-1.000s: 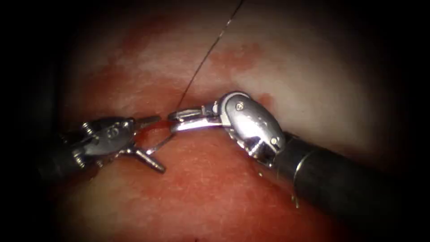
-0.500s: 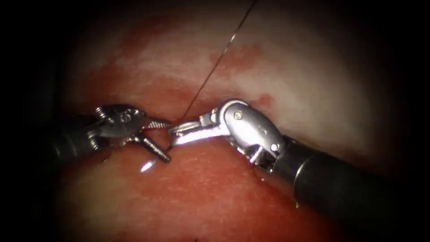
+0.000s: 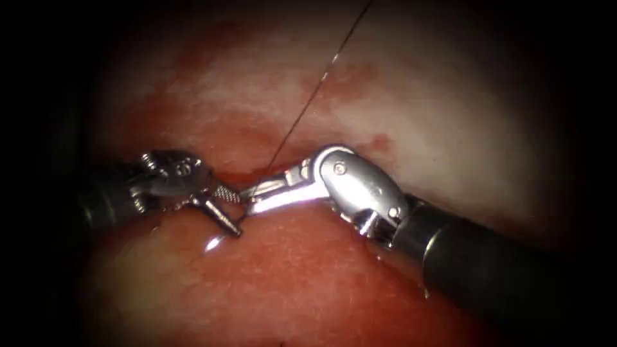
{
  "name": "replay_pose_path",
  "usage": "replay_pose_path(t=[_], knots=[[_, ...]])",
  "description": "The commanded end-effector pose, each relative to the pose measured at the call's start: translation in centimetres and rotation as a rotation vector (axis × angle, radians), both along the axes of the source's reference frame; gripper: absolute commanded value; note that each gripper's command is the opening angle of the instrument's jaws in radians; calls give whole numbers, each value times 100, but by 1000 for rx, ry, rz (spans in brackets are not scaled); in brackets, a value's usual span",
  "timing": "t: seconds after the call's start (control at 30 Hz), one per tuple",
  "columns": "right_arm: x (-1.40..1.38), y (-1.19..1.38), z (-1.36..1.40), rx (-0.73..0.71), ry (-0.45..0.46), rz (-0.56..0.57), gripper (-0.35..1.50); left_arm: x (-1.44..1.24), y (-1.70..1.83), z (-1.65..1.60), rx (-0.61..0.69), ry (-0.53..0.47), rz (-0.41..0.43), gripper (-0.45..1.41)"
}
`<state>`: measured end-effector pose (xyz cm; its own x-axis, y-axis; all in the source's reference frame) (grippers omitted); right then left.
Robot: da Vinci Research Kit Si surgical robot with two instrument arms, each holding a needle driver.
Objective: Wound Closure
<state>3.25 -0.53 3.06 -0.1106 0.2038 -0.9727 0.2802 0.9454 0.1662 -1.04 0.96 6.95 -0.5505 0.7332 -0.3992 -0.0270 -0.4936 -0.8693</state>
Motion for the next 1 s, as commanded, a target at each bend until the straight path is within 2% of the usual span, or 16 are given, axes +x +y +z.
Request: replay_pose_path(t=[0.03, 0.3, 0.37, 0.4, 0.43, 0.63, 0.73, 0.77, 0.8, 0.87, 0.9, 1.0], knots=[[9, 4, 4, -2, 3, 0, -35, -5, 2, 6, 0, -5, 3, 34], [13, 2, 3, -9, 6, 1, -35, -15, 0, 7, 35, -49, 30, 32], [13, 1, 2, -9, 7, 0, -35, -15, 1, 9, 53, -53, 33, 4], [13, 1, 2, -9, 7, 0, -35, -14, 1, 9, 57, -53, 34, -30], [13, 0, 1, -10, 8, -1, -35, -13, 1, 9, 62, -53, 35, -45], [13, -1, 0, -10, 9, -2, -35, -7, 0, 6, 137, -32, 32, -45], [13, 0, 0, -11, -8, 12, -35, -7, 0, 5, 140, -32, 3, -45], [13, 1, 0, -13, -39, 36, -21, -8, 1, 4, 136, -32, -9, -45], [13, 2, 0, -21, -63, 58, 16, -8, 0, 4, 132, -33, -24, -45], [12, 4, -1, 35, -129, 91, 68, -8, 0, 3, 128, -31, -52, -45], [12, 6, -1, 72, -157, 105, 88, -8, 0, 2, 125, -32, -85, -45], [9, 9, -4, 99, -198, 168, 111, -8, 2, 0, 107, -29, -159, -45]])
